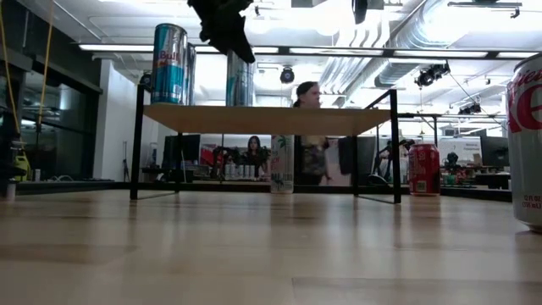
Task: Place canned beverage on shelf
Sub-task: Put the blue soda can aligned with the other blue soda cans on the shelf
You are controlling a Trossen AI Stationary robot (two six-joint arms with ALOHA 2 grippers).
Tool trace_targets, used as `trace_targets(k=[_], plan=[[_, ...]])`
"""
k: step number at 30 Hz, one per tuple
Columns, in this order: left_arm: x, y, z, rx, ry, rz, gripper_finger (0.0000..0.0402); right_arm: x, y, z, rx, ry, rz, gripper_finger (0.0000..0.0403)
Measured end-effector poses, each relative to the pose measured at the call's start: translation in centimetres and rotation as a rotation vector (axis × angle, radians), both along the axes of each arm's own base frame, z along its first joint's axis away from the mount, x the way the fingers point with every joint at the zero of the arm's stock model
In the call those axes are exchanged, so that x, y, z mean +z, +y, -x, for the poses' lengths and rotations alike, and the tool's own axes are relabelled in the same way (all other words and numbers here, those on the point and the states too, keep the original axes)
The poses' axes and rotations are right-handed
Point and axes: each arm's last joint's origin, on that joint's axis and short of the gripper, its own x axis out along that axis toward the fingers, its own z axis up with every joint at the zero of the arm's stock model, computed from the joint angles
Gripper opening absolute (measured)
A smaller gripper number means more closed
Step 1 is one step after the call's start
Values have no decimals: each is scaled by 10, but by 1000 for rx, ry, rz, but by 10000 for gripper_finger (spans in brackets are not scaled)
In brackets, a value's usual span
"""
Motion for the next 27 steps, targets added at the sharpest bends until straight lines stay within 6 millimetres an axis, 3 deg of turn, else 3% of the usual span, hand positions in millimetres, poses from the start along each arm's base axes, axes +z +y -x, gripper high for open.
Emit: trace_targets(k=[19, 27], plan=[[-2, -1, 2, 52, -9, 52, 200, 0, 0, 0, 2, 0, 0, 0], [-2, -1, 2, 62, -22, 60, 257, 0, 0, 0, 4, 0, 0, 0]])
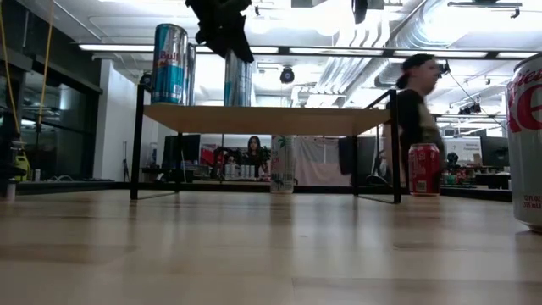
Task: Place canned beverage on shelf
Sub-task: Put the blue soda can aligned with the other blue soda cans on the shelf
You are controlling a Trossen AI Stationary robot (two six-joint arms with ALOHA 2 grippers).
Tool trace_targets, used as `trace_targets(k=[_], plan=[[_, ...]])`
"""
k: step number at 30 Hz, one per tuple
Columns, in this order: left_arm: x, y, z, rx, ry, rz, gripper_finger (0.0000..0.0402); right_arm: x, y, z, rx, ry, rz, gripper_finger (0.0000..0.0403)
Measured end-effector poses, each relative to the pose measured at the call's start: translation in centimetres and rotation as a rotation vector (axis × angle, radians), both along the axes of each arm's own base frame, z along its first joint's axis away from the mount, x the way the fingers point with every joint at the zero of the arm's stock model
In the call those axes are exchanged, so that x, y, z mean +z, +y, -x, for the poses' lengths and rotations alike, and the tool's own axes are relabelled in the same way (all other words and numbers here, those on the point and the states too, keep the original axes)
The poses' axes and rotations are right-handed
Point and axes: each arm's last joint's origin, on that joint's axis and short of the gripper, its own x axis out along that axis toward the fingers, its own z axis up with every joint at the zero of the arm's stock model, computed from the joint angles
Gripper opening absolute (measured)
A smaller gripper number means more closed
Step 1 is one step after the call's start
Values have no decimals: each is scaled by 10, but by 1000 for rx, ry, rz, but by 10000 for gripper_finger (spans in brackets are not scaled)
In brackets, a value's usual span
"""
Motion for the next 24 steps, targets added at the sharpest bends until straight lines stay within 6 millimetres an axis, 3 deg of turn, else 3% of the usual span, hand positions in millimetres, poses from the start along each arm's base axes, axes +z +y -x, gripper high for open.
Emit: trace_targets(k=[6, 17, 21, 24], plan=[[6, -1, 0, -31, -8, -7, 295, 0, 0, 0, 0, 0, 0, 0], [66, -4, 9, -130, -126, -135, 298, 0, 0, 0, -1, 0, 0, 0], [65, -2, 13, -56, -55, -196, 298, 0, 0, 0, -1, -2, -9, 0], [60, 2, 15, -123, -3, -192, 298, 0, 0, 0, -4, -2, -9, 0]])
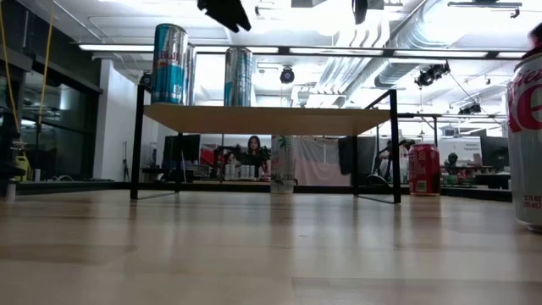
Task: Place canned beverage on shelf
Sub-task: Put the blue soda can aligned with the other blue soda cans on the shelf
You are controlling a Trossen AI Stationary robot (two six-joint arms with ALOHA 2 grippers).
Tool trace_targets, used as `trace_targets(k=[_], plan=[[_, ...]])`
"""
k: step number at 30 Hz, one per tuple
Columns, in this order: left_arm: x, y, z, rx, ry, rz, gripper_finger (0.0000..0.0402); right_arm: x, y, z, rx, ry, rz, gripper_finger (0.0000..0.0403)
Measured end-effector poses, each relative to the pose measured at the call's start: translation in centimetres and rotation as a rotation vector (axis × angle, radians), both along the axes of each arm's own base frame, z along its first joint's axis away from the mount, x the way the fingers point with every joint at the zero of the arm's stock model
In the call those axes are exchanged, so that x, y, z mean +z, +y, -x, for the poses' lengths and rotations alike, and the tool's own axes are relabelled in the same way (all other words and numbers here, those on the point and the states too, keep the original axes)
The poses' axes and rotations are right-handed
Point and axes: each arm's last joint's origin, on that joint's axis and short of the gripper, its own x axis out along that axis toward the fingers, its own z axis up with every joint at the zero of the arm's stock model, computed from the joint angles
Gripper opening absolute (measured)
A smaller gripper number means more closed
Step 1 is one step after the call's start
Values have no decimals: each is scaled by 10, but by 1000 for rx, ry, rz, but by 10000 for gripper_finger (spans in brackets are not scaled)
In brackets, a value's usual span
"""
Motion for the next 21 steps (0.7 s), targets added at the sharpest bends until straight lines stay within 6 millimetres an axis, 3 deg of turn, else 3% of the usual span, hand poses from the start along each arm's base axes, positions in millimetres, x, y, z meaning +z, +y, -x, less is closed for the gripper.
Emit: trace_targets(k=[5, 11, 18, 21], plan=[[0, 21, 2, -232, -133, 202, 298, 0, 0, 0, 0, 0, -2, 0], [4, 56, 16, -412, -250, 265, 295, 0, 0, 0, 0, -1, -7, 0], [-2, 63, 26, -550, -209, 294, 294, -1, 0, 0, 1, 5, -25, 0], [-15, 65, 25, -563, -201, 346, 294, -1, 0, 0, 1, 10, -25, 0]])
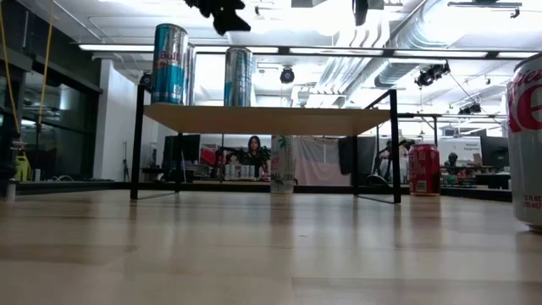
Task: Place canned beverage on shelf
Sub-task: Put the blue soda can aligned with the other blue soda cans on the shelf
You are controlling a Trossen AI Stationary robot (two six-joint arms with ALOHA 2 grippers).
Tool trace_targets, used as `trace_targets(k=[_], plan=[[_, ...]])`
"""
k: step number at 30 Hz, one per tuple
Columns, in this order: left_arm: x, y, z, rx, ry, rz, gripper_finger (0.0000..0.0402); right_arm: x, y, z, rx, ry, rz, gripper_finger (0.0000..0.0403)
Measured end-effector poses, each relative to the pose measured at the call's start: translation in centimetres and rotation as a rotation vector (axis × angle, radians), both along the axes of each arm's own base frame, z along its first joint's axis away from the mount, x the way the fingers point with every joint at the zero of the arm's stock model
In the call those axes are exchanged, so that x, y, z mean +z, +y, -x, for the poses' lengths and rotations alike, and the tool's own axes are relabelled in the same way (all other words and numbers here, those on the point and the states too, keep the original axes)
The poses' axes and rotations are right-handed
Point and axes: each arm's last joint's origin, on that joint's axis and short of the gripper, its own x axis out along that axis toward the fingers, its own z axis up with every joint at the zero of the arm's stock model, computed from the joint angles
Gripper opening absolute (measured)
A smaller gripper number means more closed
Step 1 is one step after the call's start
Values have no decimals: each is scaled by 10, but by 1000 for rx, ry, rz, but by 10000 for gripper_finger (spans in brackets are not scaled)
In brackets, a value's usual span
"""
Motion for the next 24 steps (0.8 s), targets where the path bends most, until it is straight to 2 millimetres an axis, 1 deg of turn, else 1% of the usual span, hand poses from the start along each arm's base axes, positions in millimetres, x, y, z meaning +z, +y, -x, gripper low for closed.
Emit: trace_targets(k=[4, 7, 12, 24], plan=[[-27, 2, -2, 13, 76, 32, 294, 0, 0, 0, 0, 0, -4, 0], [-37, 4, -3, 47, 107, 6, 294, 0, 0, 0, 3, -4, -24, 0], [-38, 7, -6, 75, 102, -55, 294, 0, 0, 0, 3, -4, -26, 0], [-43, 1, -7, -5, 142, -111, 294, 0, 0, 0, 2, -1, -26, 0]])
